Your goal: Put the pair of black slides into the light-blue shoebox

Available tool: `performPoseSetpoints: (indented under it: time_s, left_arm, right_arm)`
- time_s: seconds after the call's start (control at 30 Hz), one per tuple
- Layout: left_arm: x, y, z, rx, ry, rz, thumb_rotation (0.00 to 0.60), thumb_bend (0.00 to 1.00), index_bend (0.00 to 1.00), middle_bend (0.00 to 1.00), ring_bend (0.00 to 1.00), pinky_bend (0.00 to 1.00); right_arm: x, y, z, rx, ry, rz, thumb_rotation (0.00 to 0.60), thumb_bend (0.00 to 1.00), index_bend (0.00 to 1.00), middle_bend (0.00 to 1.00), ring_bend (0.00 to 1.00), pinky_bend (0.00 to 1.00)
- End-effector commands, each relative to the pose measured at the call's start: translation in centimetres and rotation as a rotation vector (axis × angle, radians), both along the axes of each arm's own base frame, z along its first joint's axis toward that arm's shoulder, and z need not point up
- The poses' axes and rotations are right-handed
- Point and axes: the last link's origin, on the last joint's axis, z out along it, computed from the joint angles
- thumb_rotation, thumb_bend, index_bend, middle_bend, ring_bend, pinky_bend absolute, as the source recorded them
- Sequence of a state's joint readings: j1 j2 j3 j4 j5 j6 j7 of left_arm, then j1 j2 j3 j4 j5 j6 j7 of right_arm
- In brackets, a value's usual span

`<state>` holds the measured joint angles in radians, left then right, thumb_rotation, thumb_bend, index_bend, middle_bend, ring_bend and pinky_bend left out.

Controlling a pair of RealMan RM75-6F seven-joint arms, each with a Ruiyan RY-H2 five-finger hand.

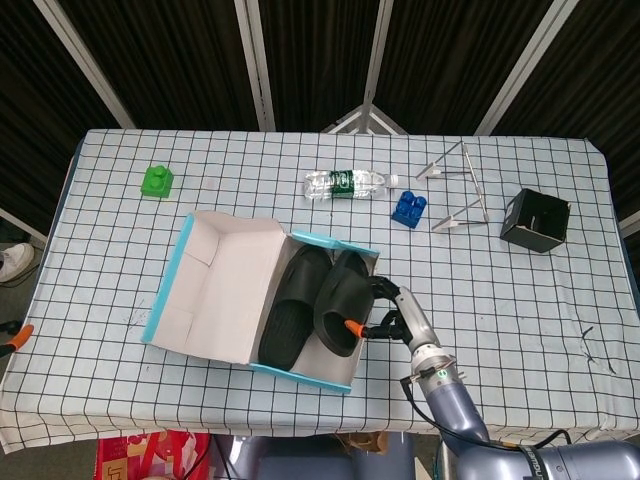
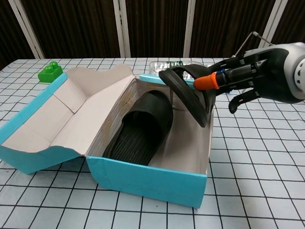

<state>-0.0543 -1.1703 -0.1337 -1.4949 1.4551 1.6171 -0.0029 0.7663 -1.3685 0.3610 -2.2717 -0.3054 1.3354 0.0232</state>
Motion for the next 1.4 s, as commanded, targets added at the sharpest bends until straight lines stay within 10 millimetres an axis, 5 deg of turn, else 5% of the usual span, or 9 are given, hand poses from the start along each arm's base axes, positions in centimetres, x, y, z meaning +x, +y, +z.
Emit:
performPoseSetpoints:
  time_s: [0.03, 0.4, 0.9, 1.4]
  left_arm:
    - [0.0, 0.0, 0.0, 0.001, 0.0, 0.0, 0.6, 0.08, 0.14, 0.0, 0.0, 0.06]
    - [0.0, 0.0, -0.2, -0.003, 0.004, 0.005, 0.6, 0.08, 0.14, 0.0, 0.0, 0.06]
    - [0.2, -0.1, -0.2, -0.005, 0.006, 0.002, 0.6, 0.08, 0.14, 0.0, 0.0, 0.06]
    - [0.2, -0.2, -0.2, -0.008, 0.007, 0.002, 0.6, 0.08, 0.15, 0.0, 0.0, 0.06]
  right_arm:
    - [-0.6, -0.5, -0.3, -0.003, 0.003, -0.022, 0.6, 0.51, 0.47, 0.35, 0.44, 0.65]
    - [-0.3, -2.5, -1.8, -0.067, -0.043, 0.075, 0.6, 0.52, 0.48, 0.35, 0.44, 0.65]
    - [-1.3, -0.4, -3.9, -0.066, 0.039, 0.265, 0.6, 0.52, 0.48, 0.35, 0.44, 0.65]
    - [-1.6, -0.5, -5.9, -0.104, 0.272, 0.3, 0.6, 0.52, 0.48, 0.35, 0.45, 0.7]
